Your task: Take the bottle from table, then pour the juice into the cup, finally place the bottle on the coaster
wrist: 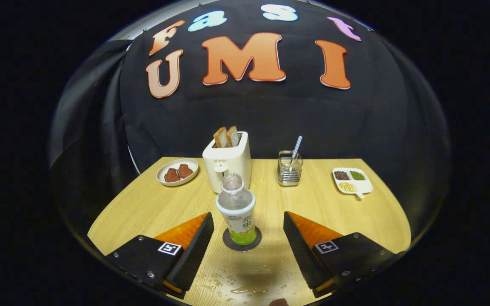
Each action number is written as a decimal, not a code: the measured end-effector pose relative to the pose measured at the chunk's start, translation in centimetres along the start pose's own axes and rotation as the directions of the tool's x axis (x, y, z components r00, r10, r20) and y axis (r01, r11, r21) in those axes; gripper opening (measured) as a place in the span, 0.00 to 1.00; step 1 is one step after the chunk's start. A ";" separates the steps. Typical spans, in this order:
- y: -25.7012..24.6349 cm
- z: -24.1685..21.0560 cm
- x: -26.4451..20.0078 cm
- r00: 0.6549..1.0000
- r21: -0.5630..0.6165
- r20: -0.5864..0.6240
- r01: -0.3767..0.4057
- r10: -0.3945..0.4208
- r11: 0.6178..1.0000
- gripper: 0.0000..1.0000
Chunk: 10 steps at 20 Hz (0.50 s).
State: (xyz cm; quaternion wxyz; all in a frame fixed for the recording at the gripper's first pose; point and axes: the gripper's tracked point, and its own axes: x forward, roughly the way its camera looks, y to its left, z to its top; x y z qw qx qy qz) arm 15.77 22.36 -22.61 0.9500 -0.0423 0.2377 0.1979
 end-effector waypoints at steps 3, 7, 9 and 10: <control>-2.0 4.2 -4.9 0.997 -0.040 0.059 0.048 -0.045 0.998 0.98; -3.9 8.2 -11.0 0.988 -0.020 0.126 0.097 -0.093 0.995 0.98; -4.9 8.9 -13.9 0.979 -0.018 0.157 0.137 -0.132 0.990 0.97; -5.4 9.1 -15.4 0.974 -0.017 0.172 0.153 -0.148 0.988 0.98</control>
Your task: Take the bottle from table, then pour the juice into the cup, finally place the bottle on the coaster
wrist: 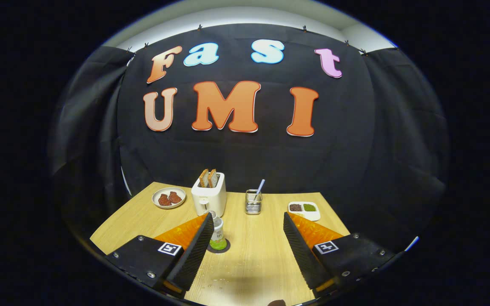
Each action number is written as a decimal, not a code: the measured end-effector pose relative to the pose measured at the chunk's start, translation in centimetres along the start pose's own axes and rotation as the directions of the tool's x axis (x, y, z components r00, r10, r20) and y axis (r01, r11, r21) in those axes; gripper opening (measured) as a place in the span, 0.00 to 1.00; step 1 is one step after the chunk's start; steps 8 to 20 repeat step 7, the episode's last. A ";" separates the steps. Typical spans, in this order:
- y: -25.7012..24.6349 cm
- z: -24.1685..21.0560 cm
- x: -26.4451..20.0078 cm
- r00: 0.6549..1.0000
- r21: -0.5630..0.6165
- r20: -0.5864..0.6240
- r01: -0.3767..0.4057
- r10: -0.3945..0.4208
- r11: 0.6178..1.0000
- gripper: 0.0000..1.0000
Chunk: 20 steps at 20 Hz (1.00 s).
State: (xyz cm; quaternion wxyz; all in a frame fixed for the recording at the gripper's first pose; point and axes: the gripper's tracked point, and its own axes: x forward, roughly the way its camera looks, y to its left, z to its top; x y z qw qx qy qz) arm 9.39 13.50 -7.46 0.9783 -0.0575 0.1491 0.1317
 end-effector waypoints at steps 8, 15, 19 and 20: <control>-4.5 2.6 -6.0 0.991 0.043 0.083 0.102 -0.106 0.994 0.97; -4.5 2.6 -6.0 0.991 0.043 0.083 0.102 -0.106 0.994 0.97; -4.5 2.6 -6.0 0.991 0.043 0.083 0.102 -0.106 0.994 0.97; -4.5 2.6 -6.0 0.991 0.043 0.083 0.102 -0.106 0.994 0.97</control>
